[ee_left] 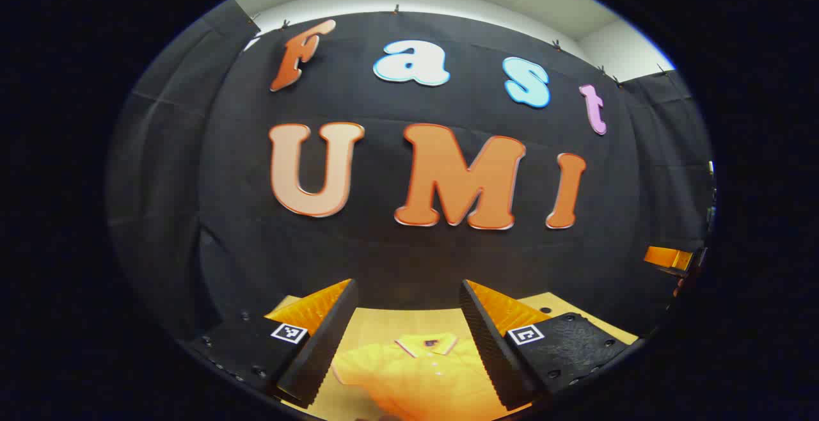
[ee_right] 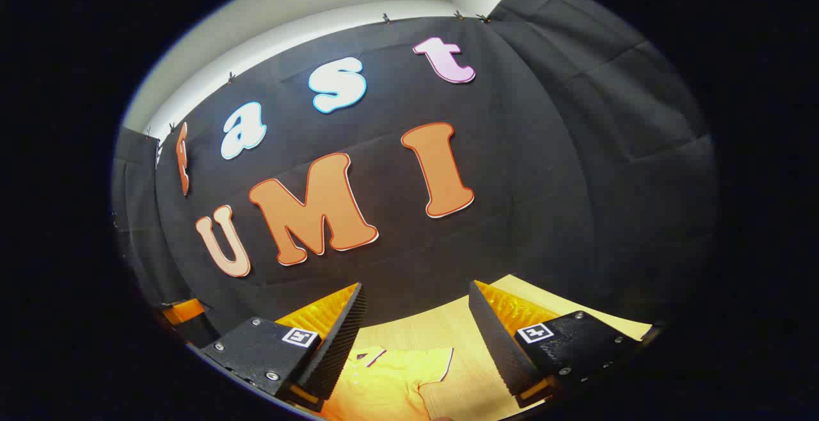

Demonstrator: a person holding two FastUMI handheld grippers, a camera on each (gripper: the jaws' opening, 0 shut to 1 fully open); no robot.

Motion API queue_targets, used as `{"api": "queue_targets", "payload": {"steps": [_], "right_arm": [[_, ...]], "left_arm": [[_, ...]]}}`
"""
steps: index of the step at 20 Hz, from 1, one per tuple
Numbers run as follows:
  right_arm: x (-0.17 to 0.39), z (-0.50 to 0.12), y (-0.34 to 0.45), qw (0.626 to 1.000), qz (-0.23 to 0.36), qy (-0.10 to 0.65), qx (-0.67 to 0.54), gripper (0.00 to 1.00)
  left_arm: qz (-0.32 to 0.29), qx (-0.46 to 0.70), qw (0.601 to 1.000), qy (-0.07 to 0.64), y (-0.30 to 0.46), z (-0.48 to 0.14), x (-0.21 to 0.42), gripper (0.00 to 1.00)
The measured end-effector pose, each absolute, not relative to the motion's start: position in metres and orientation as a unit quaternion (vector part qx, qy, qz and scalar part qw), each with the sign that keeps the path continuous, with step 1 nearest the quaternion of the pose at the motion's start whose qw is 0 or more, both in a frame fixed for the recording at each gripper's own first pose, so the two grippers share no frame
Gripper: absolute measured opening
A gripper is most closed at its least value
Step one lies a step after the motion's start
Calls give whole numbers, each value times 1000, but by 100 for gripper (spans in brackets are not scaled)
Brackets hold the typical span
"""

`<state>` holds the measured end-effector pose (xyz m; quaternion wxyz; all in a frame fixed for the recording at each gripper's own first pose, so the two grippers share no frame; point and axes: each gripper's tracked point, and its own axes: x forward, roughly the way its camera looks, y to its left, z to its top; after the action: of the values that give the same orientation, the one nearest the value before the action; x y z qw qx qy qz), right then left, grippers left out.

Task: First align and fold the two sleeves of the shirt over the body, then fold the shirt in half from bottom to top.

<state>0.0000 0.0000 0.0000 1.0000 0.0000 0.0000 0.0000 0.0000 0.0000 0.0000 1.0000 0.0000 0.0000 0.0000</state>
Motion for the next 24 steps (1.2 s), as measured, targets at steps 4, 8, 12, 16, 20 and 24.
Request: {"api": "queue_targets", "payload": {"steps": [4,8,12,16,20,24], "right_arm": [[-18,6,45,993,13,-15,-120,100],[13,-12,63,989,33,19,-141,98],[40,-17,78,984,84,31,-154,98],[62,-32,82,982,101,60,-145,98],[88,-58,73,981,81,109,-139,98],[118,-98,57,972,48,194,-127,98]], "left_arm": [[28,22,999,9,42,-5,0,98],[44,8,999,16,37,-1,17,98],[77,-8,997,5,37,9,20,97],[103,-19,994,12,47,-1,34,97],[95,-26,994,50,59,-32,60,98],[87,-31,992,86,73,-66,75,98]]}}
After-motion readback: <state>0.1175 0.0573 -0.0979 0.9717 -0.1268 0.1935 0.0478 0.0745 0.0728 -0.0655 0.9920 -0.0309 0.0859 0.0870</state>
